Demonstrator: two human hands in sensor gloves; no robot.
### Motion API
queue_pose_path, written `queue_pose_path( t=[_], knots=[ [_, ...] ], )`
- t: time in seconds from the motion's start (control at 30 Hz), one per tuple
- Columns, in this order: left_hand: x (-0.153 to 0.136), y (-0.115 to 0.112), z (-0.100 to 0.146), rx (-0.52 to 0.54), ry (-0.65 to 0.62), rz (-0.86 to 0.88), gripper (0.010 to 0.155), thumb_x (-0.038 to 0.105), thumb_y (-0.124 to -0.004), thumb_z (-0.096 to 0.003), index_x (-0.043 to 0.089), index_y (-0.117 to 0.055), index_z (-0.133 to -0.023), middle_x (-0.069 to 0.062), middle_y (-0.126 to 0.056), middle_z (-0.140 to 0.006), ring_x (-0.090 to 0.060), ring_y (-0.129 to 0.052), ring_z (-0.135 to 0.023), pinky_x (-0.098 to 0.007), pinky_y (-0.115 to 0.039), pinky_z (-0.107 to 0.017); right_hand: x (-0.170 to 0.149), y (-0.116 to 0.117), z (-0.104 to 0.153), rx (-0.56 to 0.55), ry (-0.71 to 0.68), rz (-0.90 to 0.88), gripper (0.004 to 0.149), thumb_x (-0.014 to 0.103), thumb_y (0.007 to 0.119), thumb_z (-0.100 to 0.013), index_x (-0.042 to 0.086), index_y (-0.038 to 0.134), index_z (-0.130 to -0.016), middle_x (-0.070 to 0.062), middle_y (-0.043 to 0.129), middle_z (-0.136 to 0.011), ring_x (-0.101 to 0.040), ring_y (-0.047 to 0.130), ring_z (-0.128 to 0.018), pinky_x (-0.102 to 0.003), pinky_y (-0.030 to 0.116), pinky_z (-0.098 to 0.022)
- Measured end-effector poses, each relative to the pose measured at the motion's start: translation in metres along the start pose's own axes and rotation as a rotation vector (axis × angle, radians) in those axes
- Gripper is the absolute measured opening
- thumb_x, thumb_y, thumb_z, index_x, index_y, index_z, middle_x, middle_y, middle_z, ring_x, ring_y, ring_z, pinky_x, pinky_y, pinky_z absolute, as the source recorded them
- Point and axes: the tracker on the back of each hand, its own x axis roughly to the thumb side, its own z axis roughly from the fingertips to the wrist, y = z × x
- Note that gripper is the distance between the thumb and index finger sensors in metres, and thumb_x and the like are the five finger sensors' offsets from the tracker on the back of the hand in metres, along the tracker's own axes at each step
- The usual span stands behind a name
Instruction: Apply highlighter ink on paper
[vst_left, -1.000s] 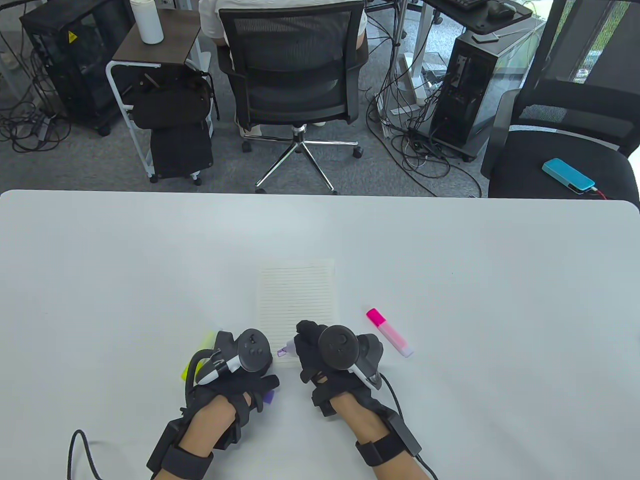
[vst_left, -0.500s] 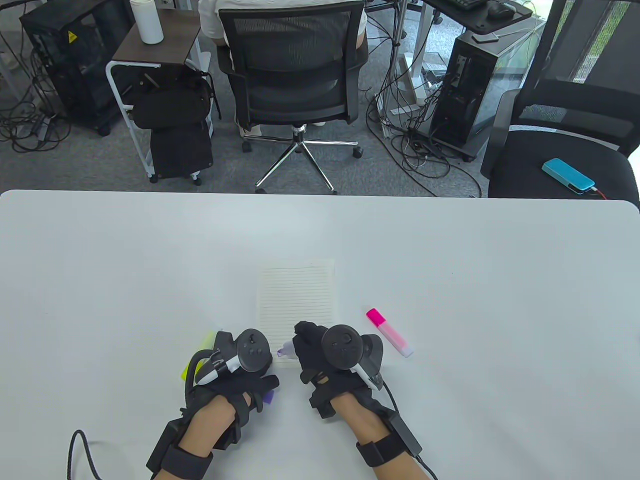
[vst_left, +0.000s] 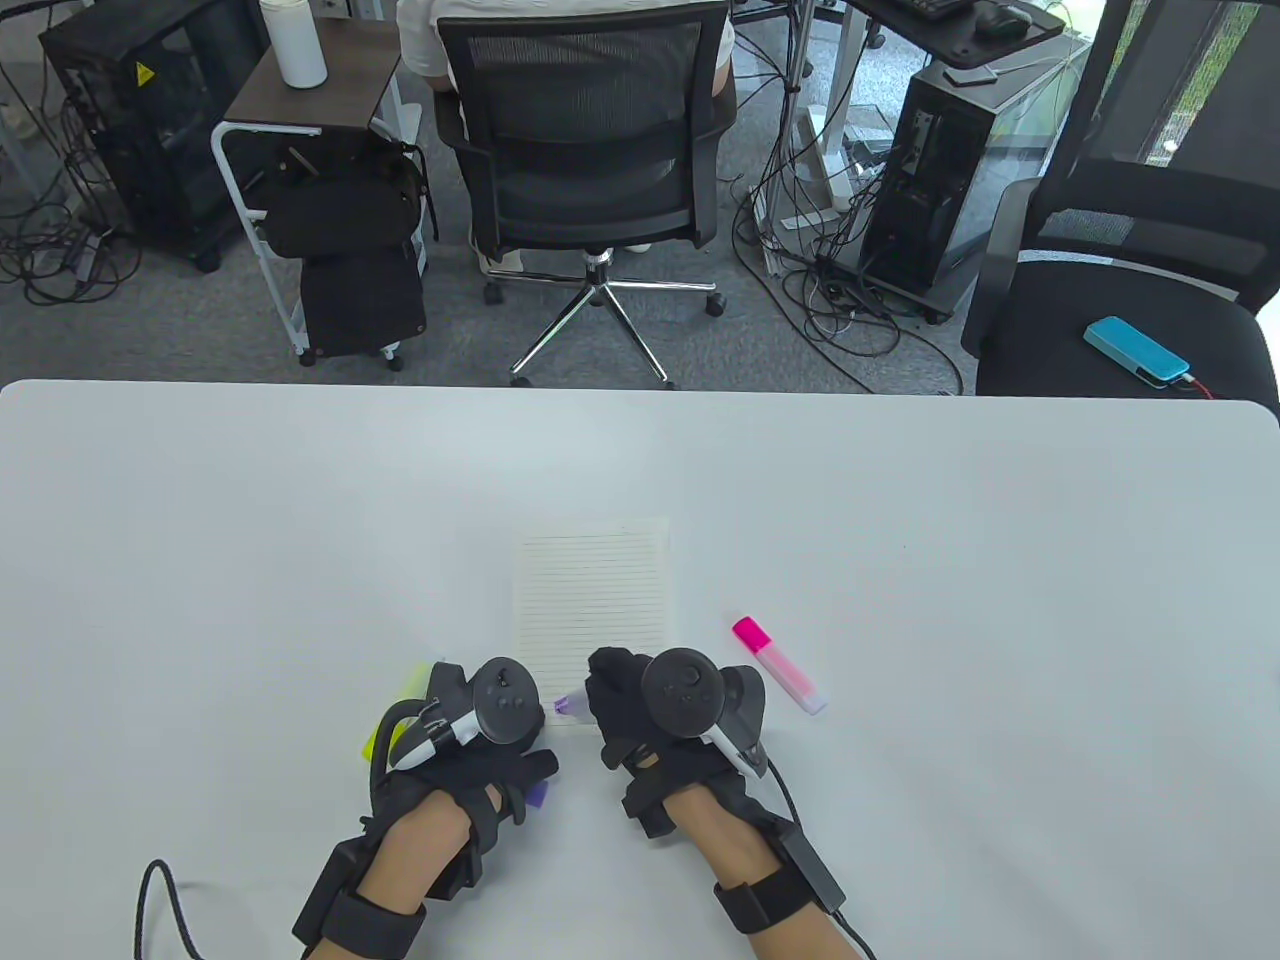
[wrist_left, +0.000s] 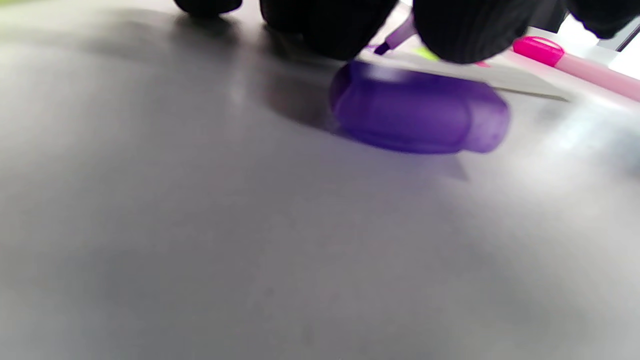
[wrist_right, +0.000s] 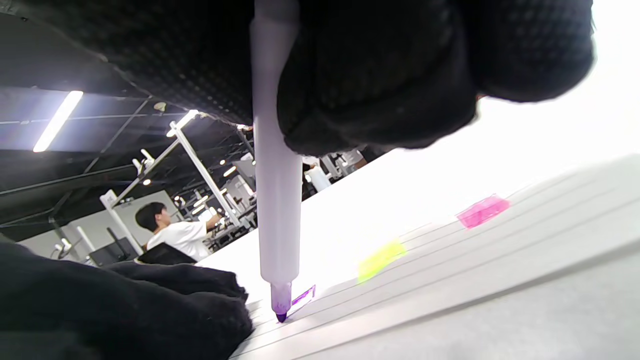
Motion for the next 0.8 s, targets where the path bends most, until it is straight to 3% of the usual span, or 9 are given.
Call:
queue_pose_path(
  t=[0.8],
  knots=[
    [0.0000, 0.0000, 0.0000, 0.000, 0.000, 0.000, 0.066, 0.055, -0.071, -0.0447, 0.024, -0.064, -0.103, 0.000, -0.047, -0.115, -0.046, -0.048, -0.105, -0.066, -0.040, -0.071, -0.0009, 0.0043, -0.0002, -0.045, -0.025, 0.021, 0.034, 0.034, 0.088, -0.047, 0.019, 0.092, -0.078, -0.017, 0.100, -0.052, -0.028, 0.100, -0.030, -0.050, 0.085, -0.032]
  ],
)
